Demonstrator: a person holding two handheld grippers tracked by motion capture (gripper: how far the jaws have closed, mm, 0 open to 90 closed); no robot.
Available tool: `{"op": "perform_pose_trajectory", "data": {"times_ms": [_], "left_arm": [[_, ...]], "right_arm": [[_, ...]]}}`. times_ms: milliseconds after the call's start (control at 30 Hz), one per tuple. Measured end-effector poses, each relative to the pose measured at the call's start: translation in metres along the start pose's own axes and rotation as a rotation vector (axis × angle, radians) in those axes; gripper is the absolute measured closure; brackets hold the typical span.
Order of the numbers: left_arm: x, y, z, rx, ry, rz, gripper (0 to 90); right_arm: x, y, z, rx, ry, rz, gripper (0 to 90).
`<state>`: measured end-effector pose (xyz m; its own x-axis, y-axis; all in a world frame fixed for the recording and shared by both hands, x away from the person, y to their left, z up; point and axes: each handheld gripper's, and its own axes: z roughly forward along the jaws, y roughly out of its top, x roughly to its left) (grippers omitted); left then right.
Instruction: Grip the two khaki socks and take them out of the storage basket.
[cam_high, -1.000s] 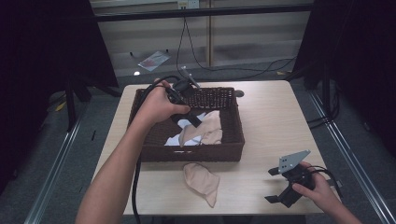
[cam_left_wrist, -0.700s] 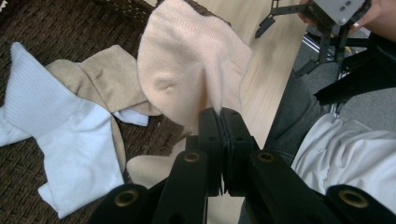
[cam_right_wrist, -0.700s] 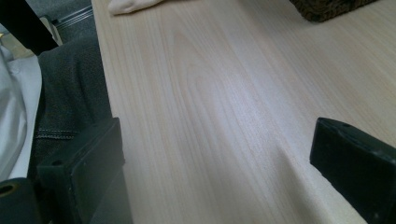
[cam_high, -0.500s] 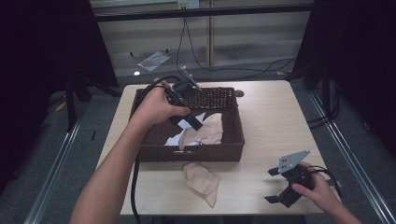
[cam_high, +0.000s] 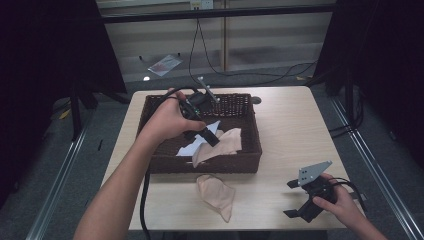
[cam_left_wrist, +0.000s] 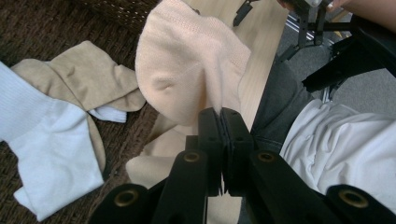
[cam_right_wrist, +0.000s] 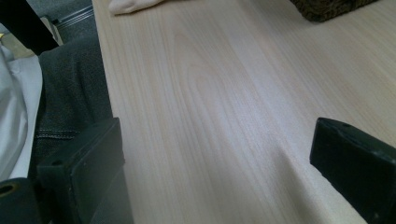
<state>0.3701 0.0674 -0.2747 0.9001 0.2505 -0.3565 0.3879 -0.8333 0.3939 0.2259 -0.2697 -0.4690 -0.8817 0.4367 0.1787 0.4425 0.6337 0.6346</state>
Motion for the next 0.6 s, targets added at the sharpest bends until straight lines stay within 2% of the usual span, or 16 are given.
{"op": "perform_pose_trajectory", "data": {"times_ms": [33,67,100,133,167,200,233,367,400,600], "left_arm": [[-0.001,-0.001,0.002,-0.006,0.001,0.001,88.0],[-0.002,-0.001,0.003,0.013,-0.004,0.008,88.0],[-0.003,-0.001,0.005,0.012,-0.006,0.015,88.0],[-0.004,-0.002,0.006,0.012,-0.01,0.005,88.0],[-0.005,-0.003,0.008,0.003,-0.007,0.009,88.0],[-0.005,-0.004,0.009,0.016,-0.014,0.013,88.0],[-0.006,-0.004,0.011,0.015,-0.012,0.026,88.0],[-0.008,-0.007,0.015,0.007,-0.013,0.03,87.8],[-0.009,-0.008,0.016,-0.004,-0.014,0.02,87.8],[-0.011,-0.009,0.024,0.007,-0.022,0.044,87.9]], "right_arm": [[0.0,0.0,0.0,0.0,0.0,0.0,2.8],[0.0,0.0,0.0,0.0,0.001,0.001,2.8],[0.0,0.0,0.0,-0.001,0.001,-0.001,2.8],[0.0,0.0,0.0,-0.001,0.001,-0.001,2.8],[0.0,0.0,0.0,0.0,0.0,-0.001,2.8],[0.0,0.0,0.0,-0.001,0.0,0.001,2.8],[0.0,0.0,-0.001,-0.001,0.0,0.003,2.8],[0.0,0.0,0.0,0.0,0.0,0.001,2.8],[0.0,0.0,0.0,0.0,0.0,0.001,2.8],[0.0,0.0,-0.001,0.001,0.002,0.002,2.8]]}}
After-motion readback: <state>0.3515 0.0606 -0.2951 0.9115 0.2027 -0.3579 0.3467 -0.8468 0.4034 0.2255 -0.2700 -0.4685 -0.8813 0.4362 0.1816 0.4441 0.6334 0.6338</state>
